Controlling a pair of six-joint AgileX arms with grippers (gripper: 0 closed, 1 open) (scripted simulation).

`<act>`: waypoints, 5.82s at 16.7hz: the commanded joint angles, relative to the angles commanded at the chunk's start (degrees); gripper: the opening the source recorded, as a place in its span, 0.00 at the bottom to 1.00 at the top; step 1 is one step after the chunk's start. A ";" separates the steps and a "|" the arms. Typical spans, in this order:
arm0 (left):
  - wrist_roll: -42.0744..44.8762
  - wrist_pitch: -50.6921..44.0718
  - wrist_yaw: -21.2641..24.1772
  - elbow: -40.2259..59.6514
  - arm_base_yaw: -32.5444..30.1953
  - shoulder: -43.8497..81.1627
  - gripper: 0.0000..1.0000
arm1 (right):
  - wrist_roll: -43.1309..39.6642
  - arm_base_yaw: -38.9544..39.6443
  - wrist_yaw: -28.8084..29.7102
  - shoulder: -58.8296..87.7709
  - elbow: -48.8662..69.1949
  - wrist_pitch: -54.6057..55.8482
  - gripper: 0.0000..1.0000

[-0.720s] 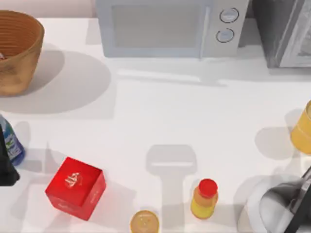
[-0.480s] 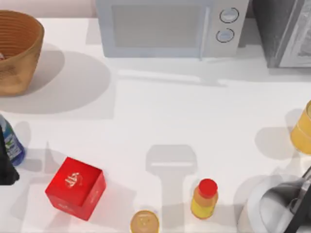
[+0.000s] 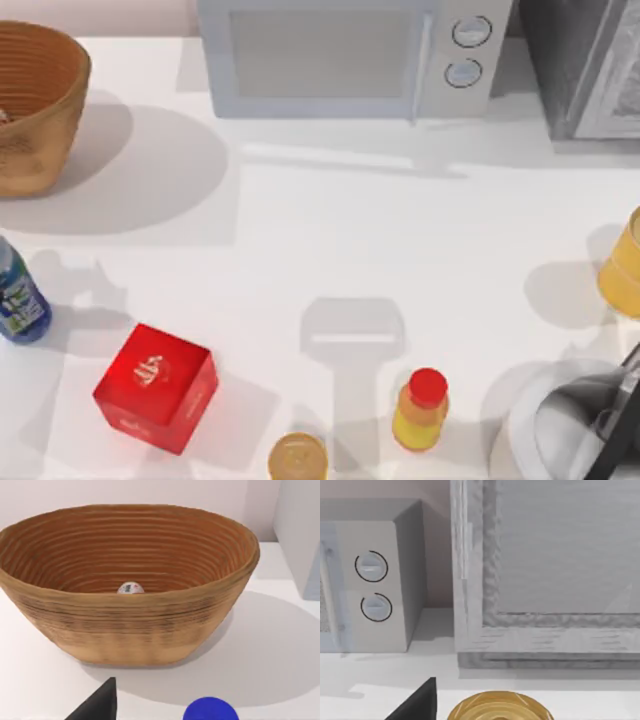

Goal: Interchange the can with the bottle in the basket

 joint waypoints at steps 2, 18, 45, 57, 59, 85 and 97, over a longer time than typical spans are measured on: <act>0.73 -5.58 0.44 10.24 0.73 9.52 1.00 | 0.00 0.00 0.00 0.00 0.00 0.00 1.00; 7.74 -57.75 3.29 105.37 6.25 98.27 1.00 | 0.00 0.00 0.00 0.00 0.00 0.00 1.00; 9.68 -60.44 3.67 118.47 6.82 126.35 1.00 | 0.00 0.00 0.00 0.00 0.00 0.00 1.00; 9.64 -57.01 3.66 114.64 6.78 125.46 0.62 | 0.00 0.00 0.00 0.00 0.00 0.00 1.00; 9.64 -57.01 3.66 114.64 6.78 125.46 0.47 | 0.00 0.00 0.00 0.00 0.00 0.00 1.00; 12.21 -36.63 -0.33 80.78 9.62 90.35 0.00 | 0.00 0.00 0.00 0.00 0.00 0.00 1.00; 6.24 8.12 -2.44 2.31 4.04 1.98 0.00 | 0.00 0.00 0.00 0.00 0.00 0.00 1.00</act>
